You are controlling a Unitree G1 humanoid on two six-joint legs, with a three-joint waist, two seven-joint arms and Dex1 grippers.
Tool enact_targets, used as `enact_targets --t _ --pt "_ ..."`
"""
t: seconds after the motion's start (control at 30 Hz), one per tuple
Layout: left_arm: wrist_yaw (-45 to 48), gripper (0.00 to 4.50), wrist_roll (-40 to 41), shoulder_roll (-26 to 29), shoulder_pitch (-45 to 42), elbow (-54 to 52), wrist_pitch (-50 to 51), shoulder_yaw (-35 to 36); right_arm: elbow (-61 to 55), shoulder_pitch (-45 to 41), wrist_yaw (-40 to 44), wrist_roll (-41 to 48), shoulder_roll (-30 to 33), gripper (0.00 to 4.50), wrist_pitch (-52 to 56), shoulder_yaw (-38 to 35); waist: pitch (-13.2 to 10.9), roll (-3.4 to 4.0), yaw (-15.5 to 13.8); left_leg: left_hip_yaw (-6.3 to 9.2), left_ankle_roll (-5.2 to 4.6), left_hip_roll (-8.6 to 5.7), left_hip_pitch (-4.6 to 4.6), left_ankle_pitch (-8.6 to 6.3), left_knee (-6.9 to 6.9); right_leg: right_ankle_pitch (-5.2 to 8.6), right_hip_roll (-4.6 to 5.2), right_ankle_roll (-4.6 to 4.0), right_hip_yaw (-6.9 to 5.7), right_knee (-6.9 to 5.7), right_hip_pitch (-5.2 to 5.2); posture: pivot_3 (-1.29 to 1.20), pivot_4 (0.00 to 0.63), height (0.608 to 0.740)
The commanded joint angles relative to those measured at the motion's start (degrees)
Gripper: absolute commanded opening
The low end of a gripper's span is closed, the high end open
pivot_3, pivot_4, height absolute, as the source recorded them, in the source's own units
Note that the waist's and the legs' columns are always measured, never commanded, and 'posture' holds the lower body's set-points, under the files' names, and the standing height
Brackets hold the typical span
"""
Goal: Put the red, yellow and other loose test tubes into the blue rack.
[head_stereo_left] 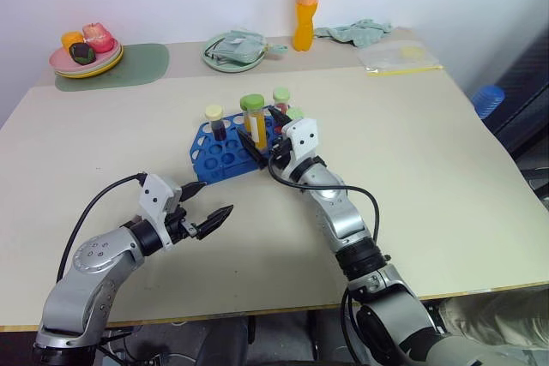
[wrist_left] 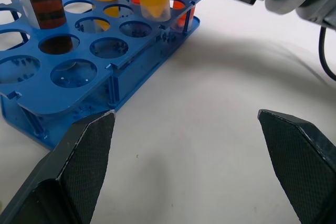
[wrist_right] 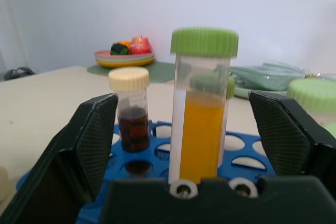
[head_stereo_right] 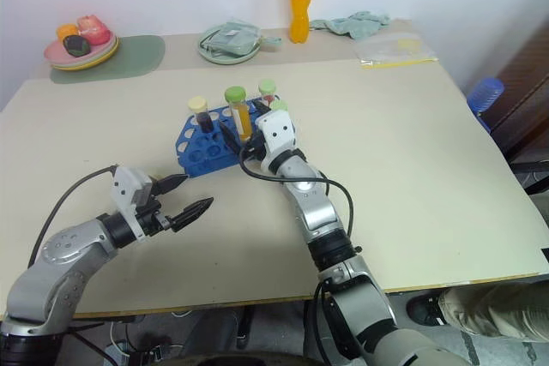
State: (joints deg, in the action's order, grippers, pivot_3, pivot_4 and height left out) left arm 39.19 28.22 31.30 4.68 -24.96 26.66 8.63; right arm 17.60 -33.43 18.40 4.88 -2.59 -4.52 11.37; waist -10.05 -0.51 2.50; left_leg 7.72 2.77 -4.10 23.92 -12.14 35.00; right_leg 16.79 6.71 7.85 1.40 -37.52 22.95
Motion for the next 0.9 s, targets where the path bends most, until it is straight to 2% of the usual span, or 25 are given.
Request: enact_targets --t 0.03,0.43,0.73,0.83,0.9 --pt "-0.18 4.5 0.46 -0.06 -0.13 -1.97 -0.88 0.28 -4.57 -0.15 -0.32 1.91 -0.86 4.44 4.45 -1.52 0.0 0.0 -0.01 0.01 0.0 0.0 0.0 0.0 0.0 0.0 0.0 0.0 0.0 0.0 0.0 0.0 0.15 0.74" --pt "-0.4 4.5 0.37 -0.33 -0.45 -1.7 -1.09 -0.14 -15.11 -4.27 0.69 10.4 -0.16 4.44 33.03 -4.98 0.0 0.01 -0.03 0.01 0.0 0.0 0.01 0.0 0.0 0.0 0.01 0.0 0.01 -0.01 0.01 0.0 0.15 0.74" --pt "-0.69 4.5 0.16 -0.87 -0.41 -1.72 -1.31 -0.56 -15.59 -6.89 -0.41 12.14 -0.16 4.44 40.57 -6.79 0.0 0.01 -0.04 -0.01 -0.01 0.0 0.01 0.0 0.0 0.0 0.02 0.0 0.01 -0.01 0.02 0.0 0.15 0.74" --pt "-0.76 4.5 0.13 -0.94 -0.21 -1.82 -1.36 -0.5 -15.79 -6.89 -0.35 12.25 -0.19 3.57 41.18 -6.67 0.0 0.01 -0.01 -0.01 -0.01 0.0 0.01 0.0 -0.01 0.0 0.02 0.0 0.01 -0.02 0.03 0.0 0.15 0.74" --pt "-0.82 4.5 0.14 -0.99 -0.06 -1.93 -1.39 -0.48 -15.98 -6.79 -0.61 11.88 -0.17 2.69 41.26 -6.35 0.0 0.01 -0.01 -0.01 -0.01 -0.01 0.01 0.0 -0.01 0.0 0.02 0.0 0.0 -0.02 0.03 0.0 0.15 0.74"
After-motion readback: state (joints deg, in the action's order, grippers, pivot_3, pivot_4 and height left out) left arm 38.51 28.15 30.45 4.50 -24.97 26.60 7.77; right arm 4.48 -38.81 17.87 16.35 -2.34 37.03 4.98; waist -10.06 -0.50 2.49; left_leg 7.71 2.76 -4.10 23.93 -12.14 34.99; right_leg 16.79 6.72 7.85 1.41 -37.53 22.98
